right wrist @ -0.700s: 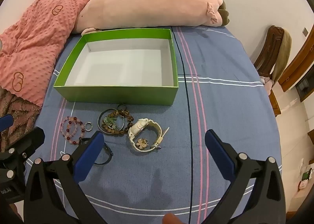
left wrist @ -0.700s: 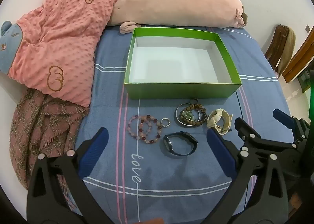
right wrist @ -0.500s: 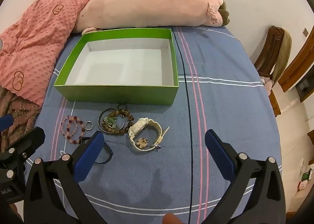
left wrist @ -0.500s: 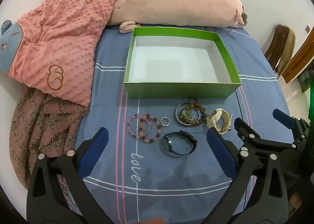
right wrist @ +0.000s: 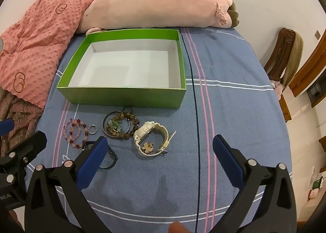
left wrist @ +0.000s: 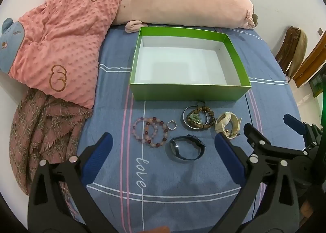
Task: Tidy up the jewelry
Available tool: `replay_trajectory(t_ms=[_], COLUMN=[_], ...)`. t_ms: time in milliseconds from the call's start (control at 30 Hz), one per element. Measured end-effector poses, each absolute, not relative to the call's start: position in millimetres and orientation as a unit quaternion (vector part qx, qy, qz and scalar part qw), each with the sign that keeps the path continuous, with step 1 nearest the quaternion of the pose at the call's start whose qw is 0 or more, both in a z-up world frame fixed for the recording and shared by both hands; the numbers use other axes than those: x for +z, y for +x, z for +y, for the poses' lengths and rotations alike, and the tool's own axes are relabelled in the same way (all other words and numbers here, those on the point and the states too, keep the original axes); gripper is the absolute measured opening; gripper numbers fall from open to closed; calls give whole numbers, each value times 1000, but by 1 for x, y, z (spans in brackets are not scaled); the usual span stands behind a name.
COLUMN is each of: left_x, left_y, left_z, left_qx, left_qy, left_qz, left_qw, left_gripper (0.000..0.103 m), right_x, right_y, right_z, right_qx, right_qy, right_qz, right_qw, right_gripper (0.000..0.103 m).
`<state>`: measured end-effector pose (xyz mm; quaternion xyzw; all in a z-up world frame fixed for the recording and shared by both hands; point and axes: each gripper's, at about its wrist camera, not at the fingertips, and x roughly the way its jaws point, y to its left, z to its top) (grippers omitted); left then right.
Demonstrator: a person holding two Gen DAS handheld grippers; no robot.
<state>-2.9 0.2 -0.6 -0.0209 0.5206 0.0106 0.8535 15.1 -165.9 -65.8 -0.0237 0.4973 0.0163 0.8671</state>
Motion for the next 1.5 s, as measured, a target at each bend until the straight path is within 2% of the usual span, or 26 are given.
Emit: replay_trajectory(t_ms=[1500], left_x=[-9], left_y=[-7], left_z=[4], left_qx=[10], left_qy=[-31], left_qz=[526], left_qw=[850], left_gripper=[101], right_x=[-69], right_y=[15], right_z=[-166], right_qx=[17], right_qy=[-31], right_qz=[500], right_qw=[865], right_gripper=[102])
